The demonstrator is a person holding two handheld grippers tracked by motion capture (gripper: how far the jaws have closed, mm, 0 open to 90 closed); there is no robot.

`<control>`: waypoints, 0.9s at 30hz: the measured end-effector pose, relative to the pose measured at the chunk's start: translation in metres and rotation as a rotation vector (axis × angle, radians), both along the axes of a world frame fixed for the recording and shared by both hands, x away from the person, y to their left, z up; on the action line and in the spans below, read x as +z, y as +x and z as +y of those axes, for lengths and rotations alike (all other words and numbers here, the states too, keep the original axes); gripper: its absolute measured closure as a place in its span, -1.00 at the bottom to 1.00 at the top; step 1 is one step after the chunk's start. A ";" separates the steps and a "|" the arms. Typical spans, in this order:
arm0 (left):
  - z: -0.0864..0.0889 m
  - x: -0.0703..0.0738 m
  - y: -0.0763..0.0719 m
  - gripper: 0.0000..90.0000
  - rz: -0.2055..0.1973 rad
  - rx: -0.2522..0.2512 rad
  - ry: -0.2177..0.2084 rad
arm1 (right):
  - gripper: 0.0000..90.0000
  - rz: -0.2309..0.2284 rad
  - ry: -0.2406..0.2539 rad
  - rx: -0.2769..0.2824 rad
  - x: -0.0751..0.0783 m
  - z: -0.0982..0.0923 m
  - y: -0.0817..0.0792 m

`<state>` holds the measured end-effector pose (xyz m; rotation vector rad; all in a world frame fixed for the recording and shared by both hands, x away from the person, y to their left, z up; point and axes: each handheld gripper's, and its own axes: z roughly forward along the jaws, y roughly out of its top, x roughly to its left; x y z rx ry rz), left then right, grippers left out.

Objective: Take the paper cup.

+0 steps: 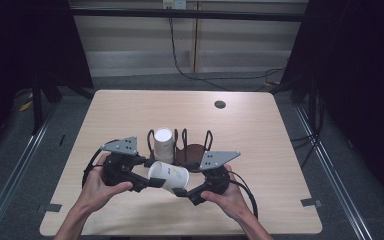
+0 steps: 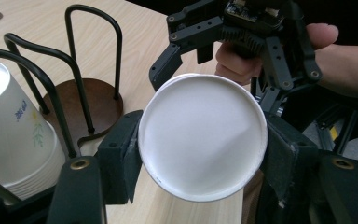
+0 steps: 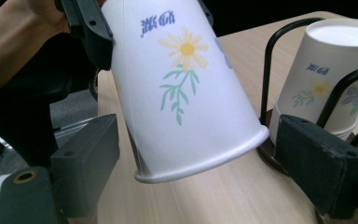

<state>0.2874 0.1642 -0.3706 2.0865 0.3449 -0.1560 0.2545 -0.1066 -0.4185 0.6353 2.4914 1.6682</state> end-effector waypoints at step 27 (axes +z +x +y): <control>-0.006 -0.006 0.001 -0.18 0.026 -0.046 0.004 | -0.54 0.014 0.005 0.085 -0.015 0.011 0.003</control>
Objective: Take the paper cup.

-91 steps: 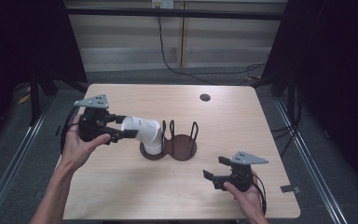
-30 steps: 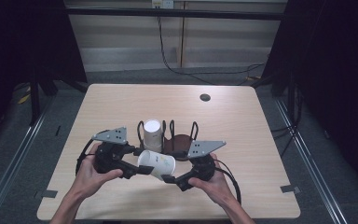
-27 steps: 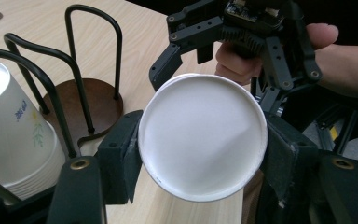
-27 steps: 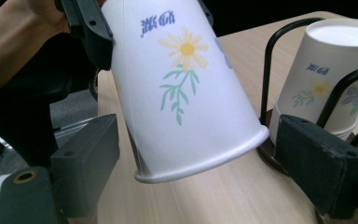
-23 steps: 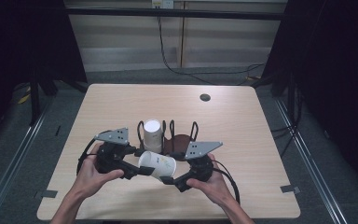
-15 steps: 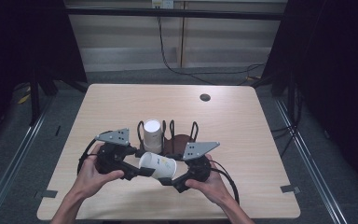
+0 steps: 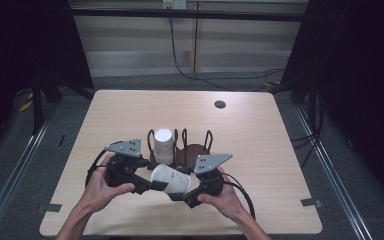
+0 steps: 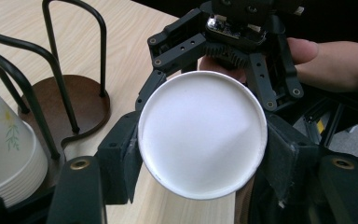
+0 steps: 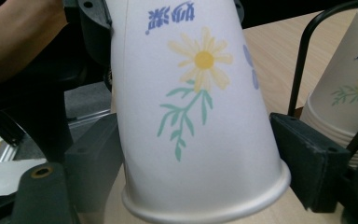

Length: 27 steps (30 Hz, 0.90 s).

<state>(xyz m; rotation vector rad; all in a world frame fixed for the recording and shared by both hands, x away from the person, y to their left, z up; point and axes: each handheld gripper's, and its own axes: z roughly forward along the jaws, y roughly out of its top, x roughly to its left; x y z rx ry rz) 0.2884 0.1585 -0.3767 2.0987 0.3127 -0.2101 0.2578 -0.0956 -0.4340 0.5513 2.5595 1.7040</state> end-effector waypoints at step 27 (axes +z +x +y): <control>0.008 -0.002 0.001 -0.63 -0.040 0.004 0.000 | -0.43 0.039 -0.004 -0.007 0.002 -0.006 0.003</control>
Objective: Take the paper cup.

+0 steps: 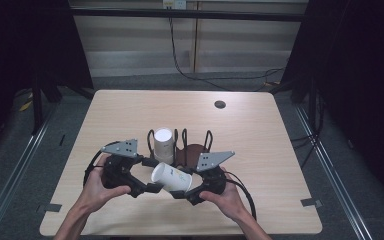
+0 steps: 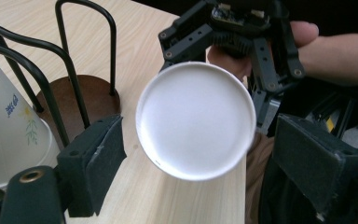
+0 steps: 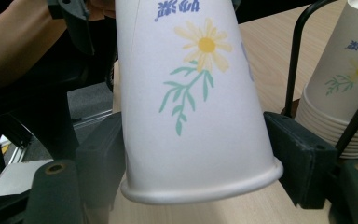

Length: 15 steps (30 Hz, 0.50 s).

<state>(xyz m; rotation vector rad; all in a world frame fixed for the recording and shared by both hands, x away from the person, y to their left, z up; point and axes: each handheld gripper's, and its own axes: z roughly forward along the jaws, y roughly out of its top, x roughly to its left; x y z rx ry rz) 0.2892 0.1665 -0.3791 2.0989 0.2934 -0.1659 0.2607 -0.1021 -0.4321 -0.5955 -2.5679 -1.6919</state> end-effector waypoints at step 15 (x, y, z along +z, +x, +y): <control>0.002 -0.003 0.001 -0.62 -0.026 0.010 0.033 | -0.41 0.027 -0.049 -0.045 0.007 -0.012 0.005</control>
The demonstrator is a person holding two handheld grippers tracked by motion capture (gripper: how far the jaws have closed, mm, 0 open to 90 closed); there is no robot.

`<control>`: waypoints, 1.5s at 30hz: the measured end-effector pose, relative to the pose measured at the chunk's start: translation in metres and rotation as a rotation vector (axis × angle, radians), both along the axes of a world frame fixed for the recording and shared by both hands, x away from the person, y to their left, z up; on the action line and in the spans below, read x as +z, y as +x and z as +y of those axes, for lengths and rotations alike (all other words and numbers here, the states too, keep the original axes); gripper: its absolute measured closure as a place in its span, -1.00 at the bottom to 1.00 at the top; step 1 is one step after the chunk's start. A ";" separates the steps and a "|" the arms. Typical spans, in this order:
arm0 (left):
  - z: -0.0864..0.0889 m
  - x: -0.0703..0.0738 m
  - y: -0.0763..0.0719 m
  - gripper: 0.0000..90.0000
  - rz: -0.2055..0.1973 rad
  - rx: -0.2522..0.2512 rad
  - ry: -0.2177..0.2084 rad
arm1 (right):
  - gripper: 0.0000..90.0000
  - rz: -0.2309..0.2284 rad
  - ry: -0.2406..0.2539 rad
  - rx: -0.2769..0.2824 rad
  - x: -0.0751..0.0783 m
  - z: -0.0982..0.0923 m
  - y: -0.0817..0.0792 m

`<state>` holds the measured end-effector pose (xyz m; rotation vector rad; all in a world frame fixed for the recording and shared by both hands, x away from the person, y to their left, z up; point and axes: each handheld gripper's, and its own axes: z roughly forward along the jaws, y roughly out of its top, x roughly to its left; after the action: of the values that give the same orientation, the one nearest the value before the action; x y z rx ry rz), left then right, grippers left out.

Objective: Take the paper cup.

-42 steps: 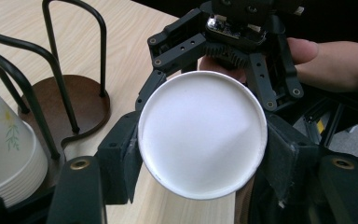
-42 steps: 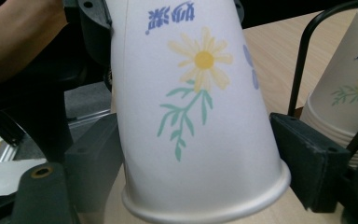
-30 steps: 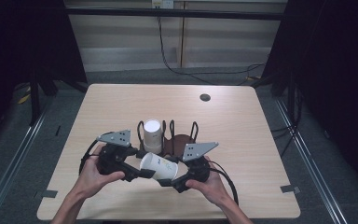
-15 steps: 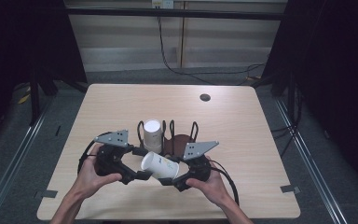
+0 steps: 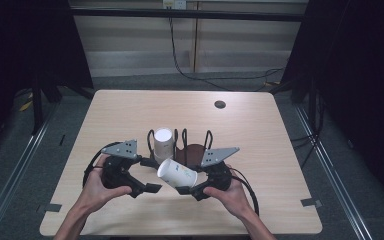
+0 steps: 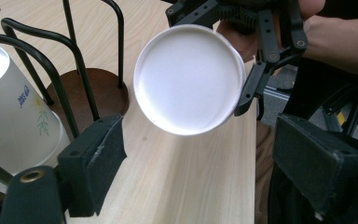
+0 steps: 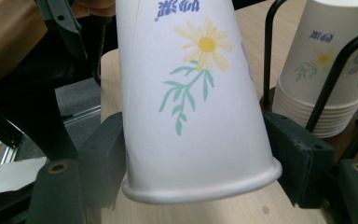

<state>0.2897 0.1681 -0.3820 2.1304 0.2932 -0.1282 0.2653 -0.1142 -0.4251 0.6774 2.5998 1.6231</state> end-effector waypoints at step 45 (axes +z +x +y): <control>-0.026 -0.016 -0.004 -0.56 -0.074 -0.022 0.215 | -0.39 0.050 -0.387 0.137 0.022 0.014 0.009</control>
<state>0.2856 0.1419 -0.3981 2.3463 0.2489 -0.0315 0.2746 -0.1005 -0.4031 0.5310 2.9288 1.0826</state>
